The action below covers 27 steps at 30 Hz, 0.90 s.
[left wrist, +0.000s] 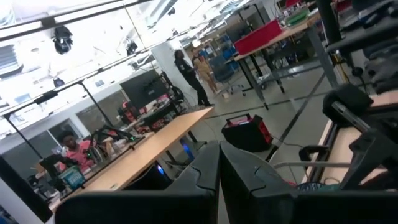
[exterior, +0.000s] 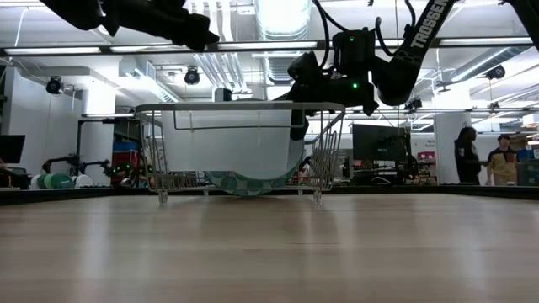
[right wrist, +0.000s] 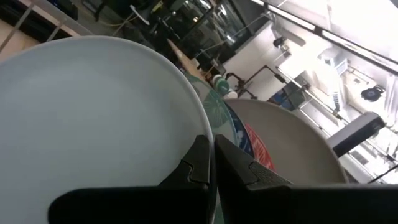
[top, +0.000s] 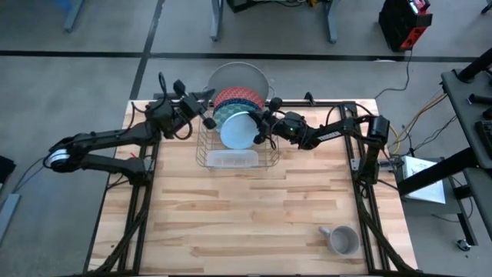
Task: Sort dishes
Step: Put the white plate into the dish rack
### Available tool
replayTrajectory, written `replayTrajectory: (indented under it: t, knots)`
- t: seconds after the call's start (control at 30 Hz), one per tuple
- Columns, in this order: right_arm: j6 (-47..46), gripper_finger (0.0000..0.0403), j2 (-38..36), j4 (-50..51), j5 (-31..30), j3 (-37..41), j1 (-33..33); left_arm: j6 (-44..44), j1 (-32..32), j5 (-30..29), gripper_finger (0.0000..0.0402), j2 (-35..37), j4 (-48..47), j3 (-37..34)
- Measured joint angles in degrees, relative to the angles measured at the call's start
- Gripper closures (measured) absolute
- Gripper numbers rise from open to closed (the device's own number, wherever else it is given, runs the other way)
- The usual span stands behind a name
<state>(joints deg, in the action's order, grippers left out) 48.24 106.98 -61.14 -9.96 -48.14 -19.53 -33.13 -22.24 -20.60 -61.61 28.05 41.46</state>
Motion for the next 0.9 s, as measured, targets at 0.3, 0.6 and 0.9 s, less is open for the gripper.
replayTrajectory:
  t: [0.3,0.6,0.9]
  knots:
    - [-4.42,0.0403,0.0,2.95,-0.02,-0.02,0.0,-1.49,0.0,0.0,0.0401,-0.91,0.35,-0.01]
    - [-6.28,0.0381,-0.02,5.73,-0.17,-0.07,0.01,-1.37,0.0,0.02,0.0401,-1.0,0.21,-0.01]
    - [-7.8,0.033,-0.02,5.67,-0.26,-0.07,0.02,-1.33,-0.01,0.02,0.0402,-1.0,-0.64,-0.01]
